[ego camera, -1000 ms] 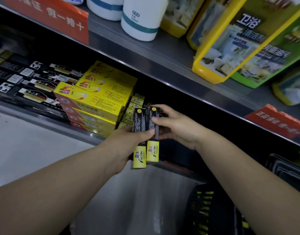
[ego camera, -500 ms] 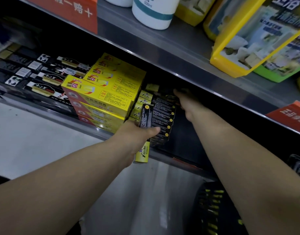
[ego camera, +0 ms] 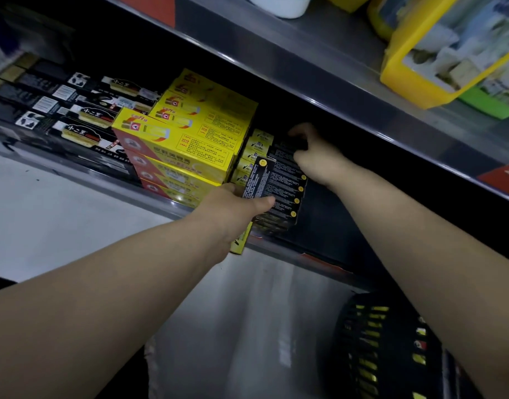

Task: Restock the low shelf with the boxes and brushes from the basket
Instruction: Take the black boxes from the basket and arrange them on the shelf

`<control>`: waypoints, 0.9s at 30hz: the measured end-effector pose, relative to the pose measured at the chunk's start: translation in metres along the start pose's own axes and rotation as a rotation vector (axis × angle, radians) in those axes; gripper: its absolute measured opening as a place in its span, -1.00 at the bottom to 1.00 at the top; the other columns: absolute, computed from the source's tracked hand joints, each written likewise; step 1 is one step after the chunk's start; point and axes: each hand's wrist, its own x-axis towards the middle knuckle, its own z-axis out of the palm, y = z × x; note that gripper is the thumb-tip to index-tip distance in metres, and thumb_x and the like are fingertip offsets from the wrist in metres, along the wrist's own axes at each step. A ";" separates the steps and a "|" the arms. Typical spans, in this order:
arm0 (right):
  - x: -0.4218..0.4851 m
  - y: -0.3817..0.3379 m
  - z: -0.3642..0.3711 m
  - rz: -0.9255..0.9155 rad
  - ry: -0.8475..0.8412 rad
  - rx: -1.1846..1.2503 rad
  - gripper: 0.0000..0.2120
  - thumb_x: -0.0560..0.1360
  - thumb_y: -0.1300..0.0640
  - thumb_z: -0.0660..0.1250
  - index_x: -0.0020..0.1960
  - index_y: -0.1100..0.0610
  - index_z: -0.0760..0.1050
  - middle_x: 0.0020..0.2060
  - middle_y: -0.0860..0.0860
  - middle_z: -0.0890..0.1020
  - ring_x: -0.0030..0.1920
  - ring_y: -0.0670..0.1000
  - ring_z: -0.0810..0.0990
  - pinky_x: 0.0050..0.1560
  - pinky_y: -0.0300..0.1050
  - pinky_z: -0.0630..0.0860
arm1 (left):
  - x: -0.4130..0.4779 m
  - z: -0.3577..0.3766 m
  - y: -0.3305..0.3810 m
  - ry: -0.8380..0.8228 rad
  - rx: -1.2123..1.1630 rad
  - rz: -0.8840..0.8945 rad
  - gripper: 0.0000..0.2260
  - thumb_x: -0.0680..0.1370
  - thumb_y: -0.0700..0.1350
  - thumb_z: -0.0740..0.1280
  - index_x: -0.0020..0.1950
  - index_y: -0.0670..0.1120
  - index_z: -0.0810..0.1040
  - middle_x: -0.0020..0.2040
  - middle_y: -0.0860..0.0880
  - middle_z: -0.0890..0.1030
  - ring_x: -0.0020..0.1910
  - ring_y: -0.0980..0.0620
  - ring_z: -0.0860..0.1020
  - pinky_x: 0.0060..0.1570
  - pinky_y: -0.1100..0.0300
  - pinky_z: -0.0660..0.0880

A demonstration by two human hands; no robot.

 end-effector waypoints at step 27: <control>0.034 0.040 -0.008 0.062 0.203 -0.021 -0.66 0.59 0.10 0.21 0.34 0.12 0.33 0.24 0.12 0.47 0.13 0.10 0.47 0.01 -0.17 0.34 | -0.006 0.008 -0.002 -0.052 0.664 0.363 -0.47 0.45 -0.11 0.42 0.39 -0.03 0.35 0.30 0.01 0.47 0.15 0.01 0.51 0.09 0.16 0.47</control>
